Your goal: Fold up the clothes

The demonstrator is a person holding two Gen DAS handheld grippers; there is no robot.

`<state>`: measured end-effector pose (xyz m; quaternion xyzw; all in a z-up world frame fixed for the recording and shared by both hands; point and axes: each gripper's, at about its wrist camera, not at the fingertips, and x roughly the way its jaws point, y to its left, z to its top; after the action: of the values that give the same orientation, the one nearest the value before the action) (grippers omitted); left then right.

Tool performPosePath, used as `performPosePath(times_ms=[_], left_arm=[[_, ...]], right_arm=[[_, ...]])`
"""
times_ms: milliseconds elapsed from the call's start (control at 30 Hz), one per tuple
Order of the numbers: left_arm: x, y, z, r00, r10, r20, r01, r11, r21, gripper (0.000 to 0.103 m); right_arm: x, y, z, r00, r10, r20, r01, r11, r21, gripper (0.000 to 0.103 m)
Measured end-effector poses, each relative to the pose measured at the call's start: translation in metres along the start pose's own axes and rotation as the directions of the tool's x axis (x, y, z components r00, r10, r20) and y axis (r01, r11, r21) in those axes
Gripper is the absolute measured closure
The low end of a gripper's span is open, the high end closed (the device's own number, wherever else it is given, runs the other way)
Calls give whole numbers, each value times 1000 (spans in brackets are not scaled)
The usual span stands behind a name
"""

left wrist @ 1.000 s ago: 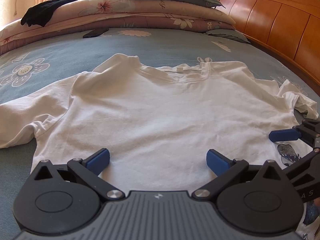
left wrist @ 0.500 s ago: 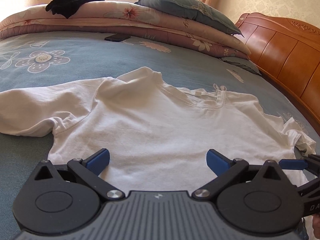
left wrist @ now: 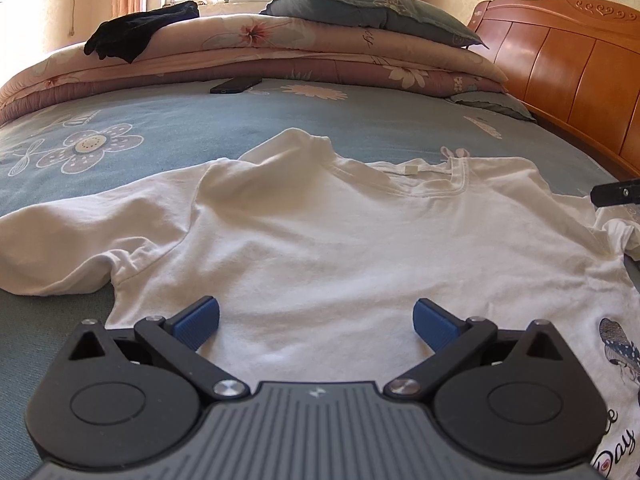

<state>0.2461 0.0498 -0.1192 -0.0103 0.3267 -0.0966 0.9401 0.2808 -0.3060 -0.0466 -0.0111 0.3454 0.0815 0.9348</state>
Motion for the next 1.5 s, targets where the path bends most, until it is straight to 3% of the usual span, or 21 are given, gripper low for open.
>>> performPosePath(times_ms=[67,167,433,467,500,533,567,600,700,767,867,900,967,1033,1100,1267,1433,1467,1500], left_arm=[[0,0,0,1000,1,1,-1,1000,2,1],[0,0,-1,1000,2,0,-2,1000,6,1],[0,3,-2,1000,-12,4,12,1000,-6,1],[0,3,-2,1000,-13,4,13,1000,-6,1],[0,3,-2,1000,-13,4,13,1000,-6,1],[0,3,-2,1000,-13,4,13,1000,-5,1],[0,3,-2,1000,-13,4,13,1000,-5,1],[0,3,-2,1000,-13,4,13,1000,-5,1],[0,4,-2,1000,-14,5,14,1000,-6,1],[0,3,-2,1000,-14,4,14,1000,-4,1],[0,3,-2,1000,-12,3,12,1000,-1,1],[0,3,-2,1000,-11,3,11,1000,0,1],[0,3,-2,1000,-12,3,12,1000,0,1],[0,3,-2,1000,-12,3,12,1000,-1,1],[0,4,-2,1000,-12,3,12,1000,-1,1],[0,4,-2,1000,-13,4,13,1000,-3,1],[0,4,-2,1000,-15,4,15,1000,-5,1],[1,4,-2,1000,-13,3,13,1000,-3,1],[1,4,-2,1000,-12,3,12,1000,-1,1]], right_arm=[[8,-30,9,999,-52,4,52,999,12,38],[29,-62,14,998,-63,-4,63,998,14,38],[91,-81,6,989,33,-141,-56,986,-159,38],[91,-80,5,989,44,-143,-68,984,-166,42],[89,-79,6,987,59,-148,-83,983,-164,58],[87,-78,7,986,62,-153,-88,982,-165,68],[83,-75,8,987,51,-153,-77,982,-174,92],[78,-72,8,988,35,-148,-63,980,-189,97],[65,-68,8,993,-58,-98,35,975,-221,98],[60,-75,11,993,-95,-65,83,982,-168,98],[67,-78,10,987,-125,-99,112,986,-127,97],[72,-75,9,981,-159,-114,140,978,-154,89],[75,-67,10,975,-194,-107,173,967,-186,83],[70,-62,21,988,-141,-55,131,979,-153,71],[67,-53,35,999,-41,-12,40,991,-127,45],[100,-6,67,994,108,-29,-111,958,-265,45],[155,19,77,983,130,-132,-171,909,-381,45],[163,20,76,976,136,-169,-192,903,-384,51],[168,19,75,969,152,-195,-217,901,-375,70]])
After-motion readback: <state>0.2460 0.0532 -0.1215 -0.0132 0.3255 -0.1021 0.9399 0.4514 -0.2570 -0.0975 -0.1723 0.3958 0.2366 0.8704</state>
